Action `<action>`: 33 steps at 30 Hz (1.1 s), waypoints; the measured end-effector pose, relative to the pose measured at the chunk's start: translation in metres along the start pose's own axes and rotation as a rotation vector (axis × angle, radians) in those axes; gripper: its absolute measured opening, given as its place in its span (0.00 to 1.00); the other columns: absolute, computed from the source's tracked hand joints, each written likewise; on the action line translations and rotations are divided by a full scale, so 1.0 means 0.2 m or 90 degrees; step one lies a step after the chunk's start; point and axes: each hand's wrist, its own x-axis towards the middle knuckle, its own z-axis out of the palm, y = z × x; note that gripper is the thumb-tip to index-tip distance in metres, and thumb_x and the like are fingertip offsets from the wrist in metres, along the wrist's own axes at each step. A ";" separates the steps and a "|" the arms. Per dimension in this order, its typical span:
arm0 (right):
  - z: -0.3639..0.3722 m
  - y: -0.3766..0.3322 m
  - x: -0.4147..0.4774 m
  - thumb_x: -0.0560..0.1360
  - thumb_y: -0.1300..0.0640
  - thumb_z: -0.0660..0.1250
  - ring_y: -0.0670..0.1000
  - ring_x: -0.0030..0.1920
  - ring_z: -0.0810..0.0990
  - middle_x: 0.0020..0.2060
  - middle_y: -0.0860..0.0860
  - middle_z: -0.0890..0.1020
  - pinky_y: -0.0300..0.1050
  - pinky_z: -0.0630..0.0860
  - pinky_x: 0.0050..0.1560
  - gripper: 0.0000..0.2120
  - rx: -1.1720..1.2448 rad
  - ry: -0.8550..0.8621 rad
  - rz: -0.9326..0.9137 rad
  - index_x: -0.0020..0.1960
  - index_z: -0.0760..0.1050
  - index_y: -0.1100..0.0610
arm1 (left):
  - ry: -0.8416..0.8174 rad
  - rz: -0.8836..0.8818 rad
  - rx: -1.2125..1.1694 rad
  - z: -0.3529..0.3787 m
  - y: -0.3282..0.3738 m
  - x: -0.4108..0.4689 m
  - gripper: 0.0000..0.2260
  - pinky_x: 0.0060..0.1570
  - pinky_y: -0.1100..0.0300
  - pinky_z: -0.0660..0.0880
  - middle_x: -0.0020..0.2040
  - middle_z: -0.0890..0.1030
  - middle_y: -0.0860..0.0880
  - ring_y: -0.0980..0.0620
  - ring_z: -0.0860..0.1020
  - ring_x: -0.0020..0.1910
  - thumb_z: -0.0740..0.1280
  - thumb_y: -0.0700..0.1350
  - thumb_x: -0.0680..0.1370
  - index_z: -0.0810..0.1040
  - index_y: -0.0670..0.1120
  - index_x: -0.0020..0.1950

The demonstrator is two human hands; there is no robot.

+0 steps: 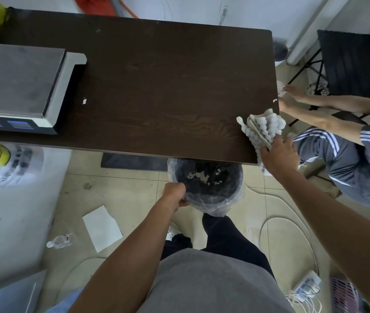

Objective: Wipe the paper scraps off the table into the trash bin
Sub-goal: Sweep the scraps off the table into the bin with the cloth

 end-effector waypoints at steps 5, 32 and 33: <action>0.00 -0.03 -0.01 0.78 0.49 0.62 0.68 0.63 0.71 0.67 0.66 0.66 0.59 0.72 0.56 0.23 -0.007 -0.006 0.000 0.66 0.67 0.63 | -0.009 0.002 0.003 0.01 0.01 -0.01 0.10 0.33 0.55 0.82 0.55 0.77 0.40 0.41 0.82 0.47 0.58 0.33 0.80 0.73 0.39 0.59; 0.21 -0.89 -0.33 0.75 0.45 0.63 0.59 0.55 0.74 0.54 0.56 0.73 0.54 0.73 0.52 0.23 0.040 -0.086 -0.357 0.65 0.69 0.56 | 0.046 -0.012 -0.069 -0.43 -0.06 0.06 0.11 0.26 0.58 0.79 0.54 0.79 0.39 0.44 0.80 0.38 0.63 0.33 0.79 0.75 0.36 0.62; 0.22 -0.93 -0.35 0.75 0.45 0.63 0.58 0.55 0.74 0.53 0.55 0.73 0.54 0.74 0.52 0.23 0.040 -0.097 -0.393 0.66 0.68 0.55 | 0.050 -0.014 -0.073 -0.46 -0.06 0.07 0.12 0.26 0.58 0.79 0.56 0.79 0.38 0.44 0.80 0.38 0.63 0.33 0.79 0.75 0.36 0.63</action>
